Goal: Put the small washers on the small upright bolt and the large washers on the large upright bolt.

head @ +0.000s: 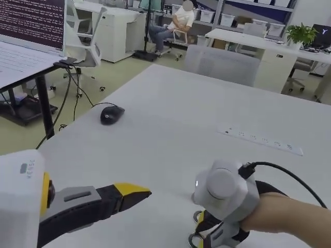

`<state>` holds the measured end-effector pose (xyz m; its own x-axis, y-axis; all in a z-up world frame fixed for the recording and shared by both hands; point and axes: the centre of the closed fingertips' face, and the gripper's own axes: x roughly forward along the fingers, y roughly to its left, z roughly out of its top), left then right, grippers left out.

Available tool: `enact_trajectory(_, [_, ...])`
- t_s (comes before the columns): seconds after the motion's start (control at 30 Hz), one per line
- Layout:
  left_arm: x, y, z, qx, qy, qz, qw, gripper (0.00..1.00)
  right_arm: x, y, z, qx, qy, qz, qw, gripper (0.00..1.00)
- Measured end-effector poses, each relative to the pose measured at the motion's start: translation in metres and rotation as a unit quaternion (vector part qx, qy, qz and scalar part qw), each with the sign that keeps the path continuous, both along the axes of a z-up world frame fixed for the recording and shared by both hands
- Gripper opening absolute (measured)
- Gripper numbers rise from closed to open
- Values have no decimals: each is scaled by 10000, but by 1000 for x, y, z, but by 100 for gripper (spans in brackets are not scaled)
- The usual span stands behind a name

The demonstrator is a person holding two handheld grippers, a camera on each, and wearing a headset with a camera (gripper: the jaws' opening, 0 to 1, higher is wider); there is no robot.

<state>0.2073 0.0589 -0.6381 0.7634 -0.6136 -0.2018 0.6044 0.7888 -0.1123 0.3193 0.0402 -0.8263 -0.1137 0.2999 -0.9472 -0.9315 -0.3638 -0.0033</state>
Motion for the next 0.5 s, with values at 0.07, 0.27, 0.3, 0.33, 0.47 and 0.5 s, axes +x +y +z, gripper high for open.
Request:
enact_trajectory(0.07, [0, 1, -1, 7, 5, 12, 10000, 69, 1, 1, 0, -10, 5, -42, 10000, 29])
enact_trajectory(0.27, [0, 3, -2, 13, 6, 33, 10000, 69, 3, 1, 0, -36, -42, -32, 10000, 25])
enact_trajectory(0.3, [1, 4, -1, 8, -2, 42, 10000, 69, 3, 0, 0, -29, -44, -20, 10000, 25])
enact_trajectory(0.33, [1, 4, -1, 5, -3, 42, 10000, 69, 3, 0, 0, -18, -50, 9, 10000, 25])
enact_trajectory(0.47, [3, 3, 0, 2, -22, 42, 10000, 69, 3, 1, 0, -28, -102, -54, 9999, 23])
enact_trajectory(0.5, [3, 3, -1, 3, -23, 36, 10000, 69, 3, 1, 0, -32, -117, -62, 9999, 22])
